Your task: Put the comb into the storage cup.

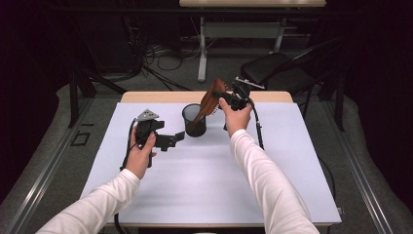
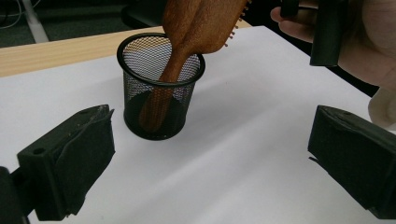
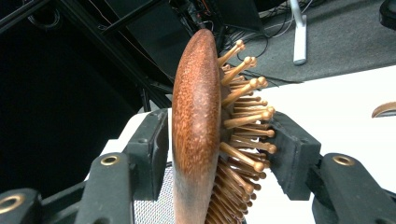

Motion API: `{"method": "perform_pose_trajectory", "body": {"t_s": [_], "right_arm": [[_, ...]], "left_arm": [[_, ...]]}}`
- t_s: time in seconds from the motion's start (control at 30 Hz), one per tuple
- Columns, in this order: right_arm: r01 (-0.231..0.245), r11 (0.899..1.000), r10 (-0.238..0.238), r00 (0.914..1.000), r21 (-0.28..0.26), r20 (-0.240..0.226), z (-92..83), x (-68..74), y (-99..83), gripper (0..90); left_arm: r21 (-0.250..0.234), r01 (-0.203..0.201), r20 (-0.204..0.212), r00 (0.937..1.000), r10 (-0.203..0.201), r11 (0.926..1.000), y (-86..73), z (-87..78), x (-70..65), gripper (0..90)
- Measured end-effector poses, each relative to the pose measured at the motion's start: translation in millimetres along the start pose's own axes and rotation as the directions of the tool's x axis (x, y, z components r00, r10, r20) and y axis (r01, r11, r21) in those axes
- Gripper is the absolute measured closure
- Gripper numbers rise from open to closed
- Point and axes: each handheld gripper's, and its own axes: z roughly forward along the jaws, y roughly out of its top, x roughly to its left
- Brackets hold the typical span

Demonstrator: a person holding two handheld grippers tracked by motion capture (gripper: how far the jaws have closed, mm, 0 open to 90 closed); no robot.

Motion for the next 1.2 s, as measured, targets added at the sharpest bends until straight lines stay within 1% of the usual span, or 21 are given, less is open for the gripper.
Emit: {"method": "perform_pose_trajectory", "body": {"t_s": [0.27, 0.37, 0.43, 0.5, 0.53, 0.63, 0.8, 0.9, 1.0, 1.1, 1.17, 1.2], "right_arm": [[0.010, 1.000, -0.010, 0.9999, -0.002, -0.006, -2.9, 0.1, 2.1, 38.4], [0.015, 1.000, -0.015, 0.9999, -0.017, -0.008, -4.6, 0.9, 3.5, 34.8], [-0.002, 1.000, 0.001, 0.9999, -0.023, -0.016, -5.5, 0.5, 4.7, 32.4], [-0.020, 1.000, 0.019, 0.9994, -0.017, -0.028, -6.5, -0.6, 5.9, 31.4], [-0.022, 1.000, 0.022, 0.9992, -0.018, -0.033, -6.7, -1.0, 6.5, 31.4], [-0.016, 1.000, 0.016, 0.9989, 0.001, -0.045, -7.9, -2.8, 7.8, 32.1], [0.030, 0.999, -0.030, 0.9993, 0.020, -0.022, -10.6, -5.3, 9.7, 33.1], [0.037, 0.999, -0.036, 0.9991, 0.040, -0.022, -12.3, -5.6, 10.3, 33.1], [0.085, 0.996, -0.085, 0.9964, 0.033, -0.007, -15.1, -3.6, 10.6, 31.7], [0.095, 0.995, -0.095, 0.9954, 0.030, -0.009, -17.3, -2.2, 11.2, 28.7], [0.104, 0.994, -0.104, 0.9944, 0.019, -0.016, -18.8, -1.4, 12.1, 26.0], [0.110, 0.994, -0.110, 0.9939, 0.013, -0.009, -19.6, -1.0, 12.5, 24.0]], "left_arm": [[-0.004, -0.008, 0.002, 1.0000, 0.008, 1.0000, 3.5, -0.9, -3.5, 0.5], [-0.001, -0.015, 0.000, 0.9999, 0.015, 0.9999, 4.5, -0.9, -4.6, 0.6], [-0.001, -0.013, 0.002, 0.9999, 0.013, 0.9999, 4.7, -0.1, -5.2, 0.6], [0.003, -0.016, 0.000, 0.9999, 0.016, 0.9999, 4.9, 0.5, -5.9, 0.5], [0.003, -0.015, 0.001, 0.9999, 0.015, 0.9999, 5.0, 0.9, -6.3, 0.5], [0.006, -0.020, 0.001, 0.9998, 0.020, 0.9998, 5.3, 2.2, -7.4, 0.5], [0.008, -0.024, 0.005, 0.9997, 0.024, 0.9997, 6.1, 3.4, -9.5, 0.5], [0.006, -0.024, 0.006, 0.9997, 0.024, 0.9997, 6.6, 3.8, -9.9, 0.5], [0.008, -0.026, 0.006, 0.9997, 0.026, 0.9996, 7.0, 4.0, -10.6, 0.6], [0.007, -0.029, 0.009, 0.9995, 0.029, 0.9995, 7.4, 3.6, -11.1, 0.6], [0.007, -0.029, 0.008, 0.9996, 0.029, 0.9996, 7.6, 3.3, -11.1, 0.5], [0.006, -0.029, 0.008, 0.9996, 0.028, 0.9996, 7.6, 3.1, -11.0, 0.5]]}}
